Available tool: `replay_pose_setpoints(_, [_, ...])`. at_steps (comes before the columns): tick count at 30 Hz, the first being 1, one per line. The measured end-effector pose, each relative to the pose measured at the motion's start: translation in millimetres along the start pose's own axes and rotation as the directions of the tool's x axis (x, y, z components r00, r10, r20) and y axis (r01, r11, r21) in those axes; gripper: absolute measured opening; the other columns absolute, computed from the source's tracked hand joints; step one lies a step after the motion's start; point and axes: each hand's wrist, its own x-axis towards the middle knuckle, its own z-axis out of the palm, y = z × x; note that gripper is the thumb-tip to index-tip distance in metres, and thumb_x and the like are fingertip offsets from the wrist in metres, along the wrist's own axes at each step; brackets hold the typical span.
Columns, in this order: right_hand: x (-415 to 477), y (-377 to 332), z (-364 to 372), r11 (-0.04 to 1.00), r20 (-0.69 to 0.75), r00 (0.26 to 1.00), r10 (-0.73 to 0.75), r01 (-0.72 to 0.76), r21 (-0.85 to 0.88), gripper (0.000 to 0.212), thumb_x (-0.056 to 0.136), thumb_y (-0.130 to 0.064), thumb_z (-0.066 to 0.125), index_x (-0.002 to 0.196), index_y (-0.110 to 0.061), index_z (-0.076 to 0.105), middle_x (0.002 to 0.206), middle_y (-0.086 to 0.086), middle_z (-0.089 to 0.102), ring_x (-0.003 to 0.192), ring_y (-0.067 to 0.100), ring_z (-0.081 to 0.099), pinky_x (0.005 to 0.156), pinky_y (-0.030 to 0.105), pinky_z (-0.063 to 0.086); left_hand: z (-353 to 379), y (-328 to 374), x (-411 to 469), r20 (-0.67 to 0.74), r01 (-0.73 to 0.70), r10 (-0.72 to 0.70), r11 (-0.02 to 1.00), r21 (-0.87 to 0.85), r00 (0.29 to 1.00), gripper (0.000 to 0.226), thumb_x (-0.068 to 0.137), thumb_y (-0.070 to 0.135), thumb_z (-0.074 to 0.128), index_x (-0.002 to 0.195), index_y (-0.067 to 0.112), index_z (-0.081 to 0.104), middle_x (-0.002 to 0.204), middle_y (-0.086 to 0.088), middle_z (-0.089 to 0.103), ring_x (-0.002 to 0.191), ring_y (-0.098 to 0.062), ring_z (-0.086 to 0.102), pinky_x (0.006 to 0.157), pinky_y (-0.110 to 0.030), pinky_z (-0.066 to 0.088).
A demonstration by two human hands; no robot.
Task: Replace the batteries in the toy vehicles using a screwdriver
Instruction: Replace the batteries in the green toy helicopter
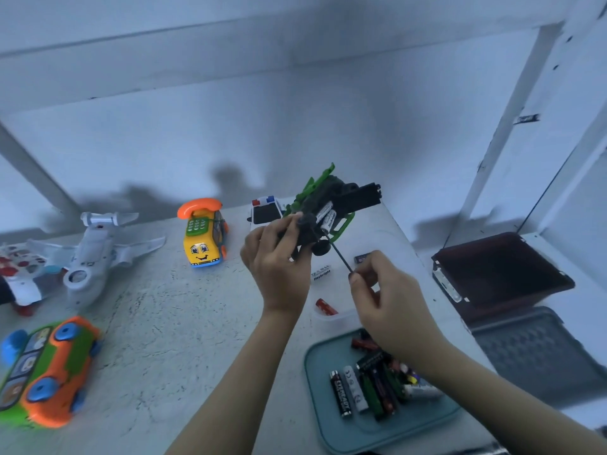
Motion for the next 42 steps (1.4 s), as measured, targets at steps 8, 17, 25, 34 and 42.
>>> replay_pose_setpoints(8, [-1.5,25.6,-38.4,0.990,0.084,0.988,0.131,-0.125,-0.069,0.015,0.089,-0.013,0.058,0.074,-0.014,0.055,0.067,0.002,0.063,0.046,0.004,0.047,0.050,0.017,0.040,1.8,-4.6,-2.1,-0.012,-0.090,0.091,0.994,0.055,0.996,0.020,0.079,0.016,0.074,0.099,0.012,0.077,0.094,0.002,0.072,0.088,-0.022,0.053,0.073,-0.037,0.037])
replay_pose_setpoints(17, [19.3,25.6,-59.8,0.995,0.115,0.991,0.065,-0.055,-0.084,0.015,0.088,-0.016,0.061,0.074,-0.020,0.060,0.069,-0.002,0.063,0.043,0.001,0.047,0.052,0.014,0.039,-6.5,-7.1,1.4,0.008,-0.377,0.383,0.907,0.188,0.924,0.016,0.082,0.019,0.080,0.098,0.016,0.078,0.096,0.005,0.073,0.092,-0.017,0.052,0.078,-0.034,0.030])
replay_pose_setpoints(25, [31.1,25.5,-57.4,0.997,0.094,0.995,0.036,-0.030,-0.071,0.014,0.087,-0.018,0.062,0.074,-0.022,0.062,0.066,-0.004,0.063,0.050,0.003,0.051,0.057,0.017,0.042,-9.4,-5.5,6.3,0.031,-0.473,0.476,0.862,0.185,0.879,0.020,0.084,0.020,0.079,0.104,0.018,0.074,0.099,0.005,0.072,0.094,-0.017,0.054,0.078,-0.034,0.031])
replay_pose_setpoints(34, [33.8,27.3,-63.5,0.999,-0.011,0.999,0.043,-0.043,-0.008,0.016,0.088,-0.012,0.061,0.073,-0.017,0.064,0.067,-0.004,0.064,0.044,0.002,0.048,0.053,0.009,0.039,-13.5,-1.2,5.3,0.030,-0.252,0.252,0.967,0.031,0.967,0.022,0.077,0.009,0.076,0.099,0.010,0.076,0.096,0.001,0.073,0.093,-0.018,0.053,0.081,-0.029,0.030])
replay_pose_setpoints(42, [34.3,23.6,-60.5,1.000,-0.089,0.996,-0.024,0.024,-0.003,0.015,0.088,-0.010,0.061,0.075,-0.015,0.063,0.068,-0.004,0.064,0.044,0.004,0.049,0.053,0.007,0.039,-12.4,2.1,6.2,0.064,-0.093,0.097,0.993,-0.070,0.993,0.050,0.055,-0.006,0.089,0.101,0.008,0.075,0.096,0.002,0.070,0.090,-0.021,0.055,0.075,-0.037,0.039])
